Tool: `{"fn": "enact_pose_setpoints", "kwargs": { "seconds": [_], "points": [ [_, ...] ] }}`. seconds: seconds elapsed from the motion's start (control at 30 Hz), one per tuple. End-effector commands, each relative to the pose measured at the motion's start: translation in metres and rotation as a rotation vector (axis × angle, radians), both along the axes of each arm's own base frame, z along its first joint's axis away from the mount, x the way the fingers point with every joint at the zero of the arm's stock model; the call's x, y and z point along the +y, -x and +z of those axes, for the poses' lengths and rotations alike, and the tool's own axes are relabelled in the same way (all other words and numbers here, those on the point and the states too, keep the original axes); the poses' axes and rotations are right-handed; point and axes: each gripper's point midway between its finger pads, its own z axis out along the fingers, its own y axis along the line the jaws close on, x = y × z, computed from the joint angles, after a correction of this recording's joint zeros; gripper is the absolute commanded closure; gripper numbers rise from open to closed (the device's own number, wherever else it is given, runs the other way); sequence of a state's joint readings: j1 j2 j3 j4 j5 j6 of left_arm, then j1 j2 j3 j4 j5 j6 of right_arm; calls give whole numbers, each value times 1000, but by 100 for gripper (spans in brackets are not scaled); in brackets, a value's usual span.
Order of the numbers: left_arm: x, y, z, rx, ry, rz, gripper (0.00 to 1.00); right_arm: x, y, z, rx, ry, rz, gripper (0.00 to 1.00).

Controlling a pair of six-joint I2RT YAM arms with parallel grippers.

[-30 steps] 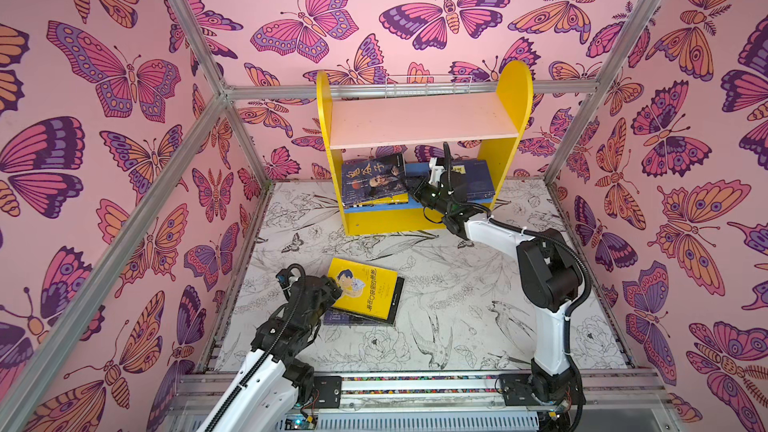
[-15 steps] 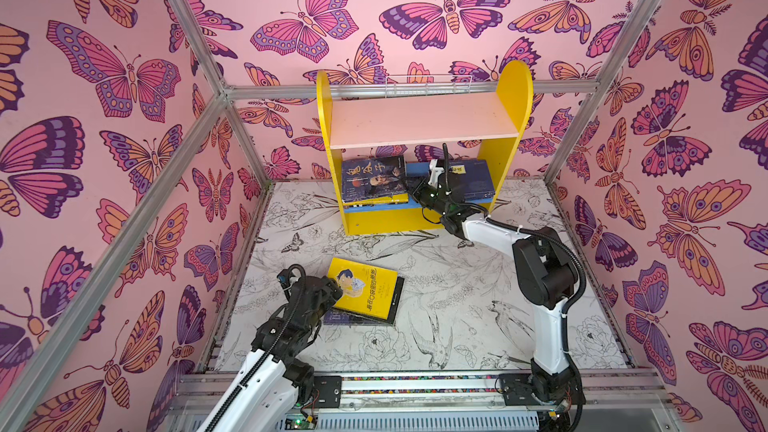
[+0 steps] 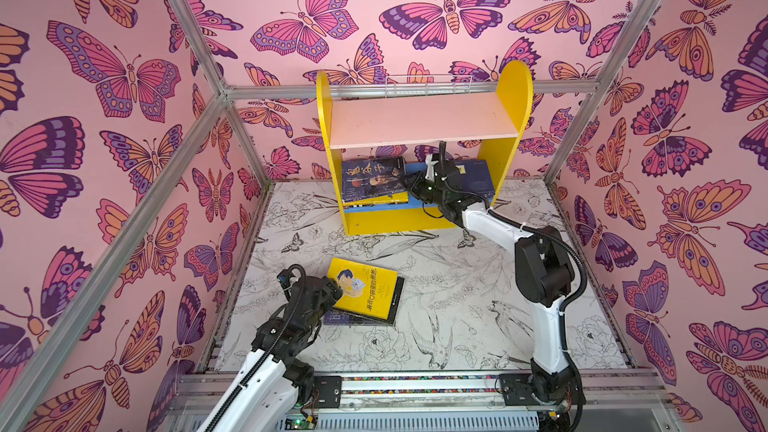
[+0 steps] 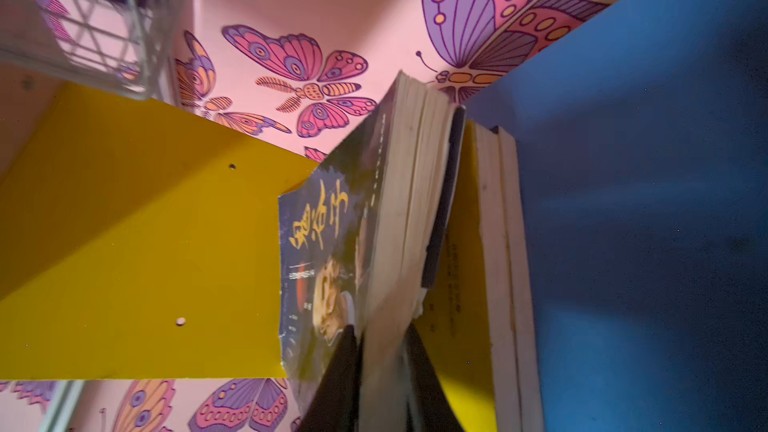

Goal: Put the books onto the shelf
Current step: 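Lower the dark novel onto the blue shelf beside the other books, then open the right gripper and draw it back toward the yellow book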

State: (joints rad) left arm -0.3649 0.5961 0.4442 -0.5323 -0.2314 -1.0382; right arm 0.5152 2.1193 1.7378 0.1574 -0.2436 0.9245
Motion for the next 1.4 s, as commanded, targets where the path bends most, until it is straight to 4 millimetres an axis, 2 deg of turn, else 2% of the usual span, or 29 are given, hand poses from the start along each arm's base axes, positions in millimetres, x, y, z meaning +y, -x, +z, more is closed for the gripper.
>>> {"fn": "enact_pose_setpoints", "kwargs": {
  "seconds": [0.0,0.27,0.43,0.7,0.8,0.9,1.0,1.07,1.17,1.27,1.37],
  "points": [
    [4,6,-12,41,-7,13,12,25,22,-10,-12,204,121,73],
    [3,5,-12,48,-4,12,12,16,9,-8,-62,426,114,51],
    [3,4,-10,46,-5,12,12,12,3,-10,-75,477,100,44],
    [3,2,-6,38,-11,13,12,14,6,-7,-117,577,112,28],
    [4,1,-4,37,-23,10,12,11,6,-1,-142,620,108,24],
    [8,-2,2,31,-51,12,12,6,9,16,-189,640,96,17],
    [14,-4,9,28,-97,16,12,-3,16,42,-260,638,69,2],
    [18,-5,12,31,-121,22,12,-10,26,63,-314,638,56,1],
    [22,-9,11,57,-135,26,12,-19,53,76,-350,643,78,0],
    [24,-13,6,92,-127,32,12,-18,94,66,-351,612,191,0],
    [20,-22,1,108,-110,15,12,-7,149,34,-304,565,385,3]
  ]
}}
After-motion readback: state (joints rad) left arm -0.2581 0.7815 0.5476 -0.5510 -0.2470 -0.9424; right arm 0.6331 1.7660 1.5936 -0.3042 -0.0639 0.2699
